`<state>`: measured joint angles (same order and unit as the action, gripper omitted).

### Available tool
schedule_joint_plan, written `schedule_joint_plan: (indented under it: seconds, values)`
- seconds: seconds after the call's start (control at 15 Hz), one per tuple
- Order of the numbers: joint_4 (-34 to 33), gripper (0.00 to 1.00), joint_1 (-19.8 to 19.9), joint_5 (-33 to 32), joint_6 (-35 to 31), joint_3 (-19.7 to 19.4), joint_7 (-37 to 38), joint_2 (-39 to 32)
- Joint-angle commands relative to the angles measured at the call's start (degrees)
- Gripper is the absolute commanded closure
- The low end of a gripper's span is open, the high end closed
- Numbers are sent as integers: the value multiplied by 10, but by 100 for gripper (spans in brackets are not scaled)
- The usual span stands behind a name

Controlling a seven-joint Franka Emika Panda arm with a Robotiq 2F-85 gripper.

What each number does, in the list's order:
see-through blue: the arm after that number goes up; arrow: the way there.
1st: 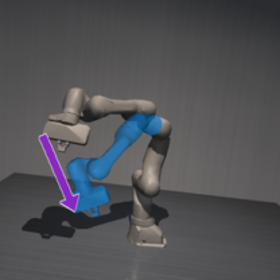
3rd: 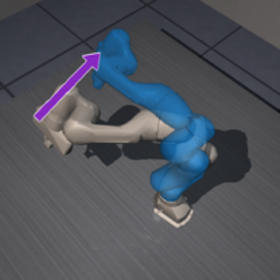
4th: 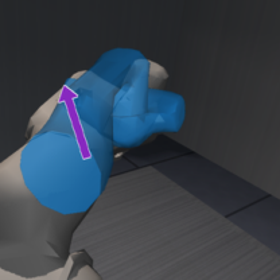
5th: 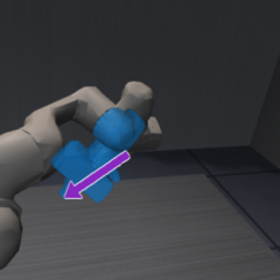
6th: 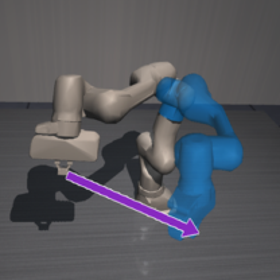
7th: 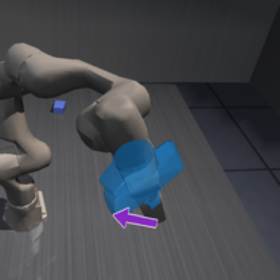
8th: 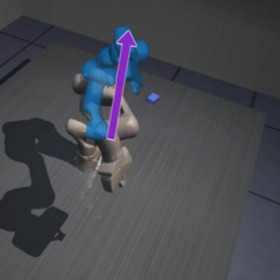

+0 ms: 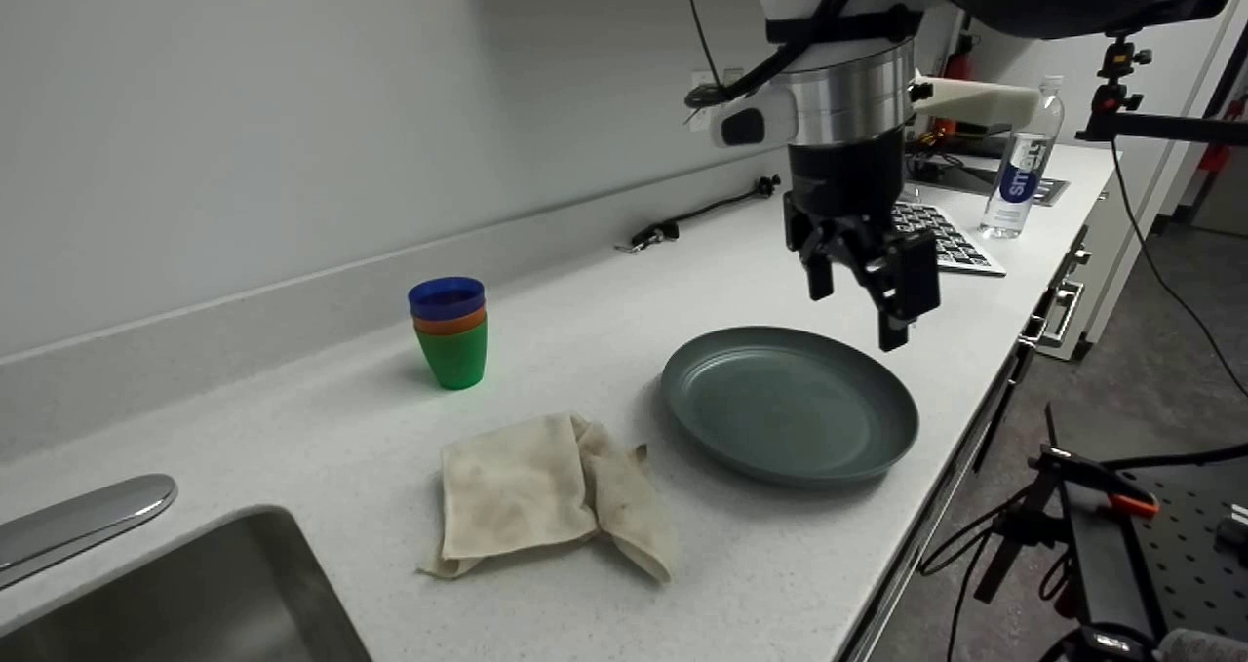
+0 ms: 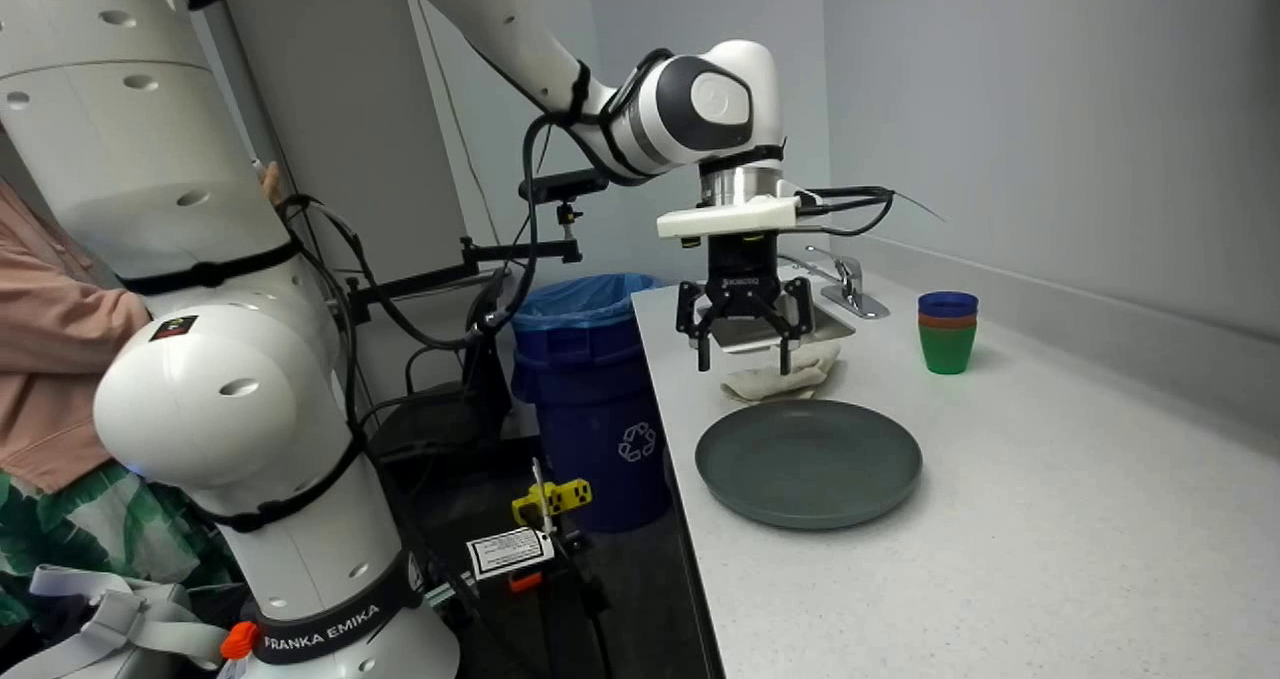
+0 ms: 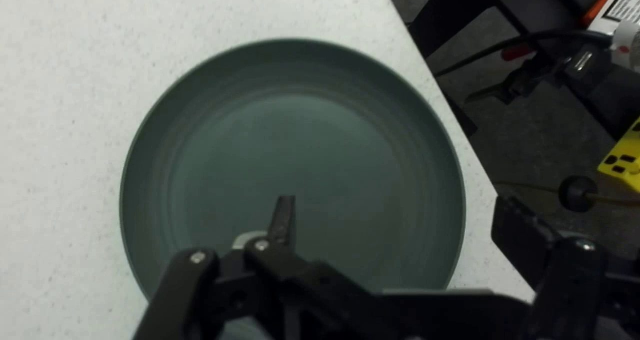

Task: Pick up the towel and clean the door of the first top cabinet on the left

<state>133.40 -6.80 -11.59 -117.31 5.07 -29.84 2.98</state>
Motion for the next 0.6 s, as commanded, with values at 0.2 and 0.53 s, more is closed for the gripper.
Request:
schedule_joint_plan:
  seconds: [0.2, 0.53]
  values:
    - [-36, 0, -15, -14, -132, 29, -1, -44]
    - [-35, 0, -15, -6, -180, 38, 0, -48]
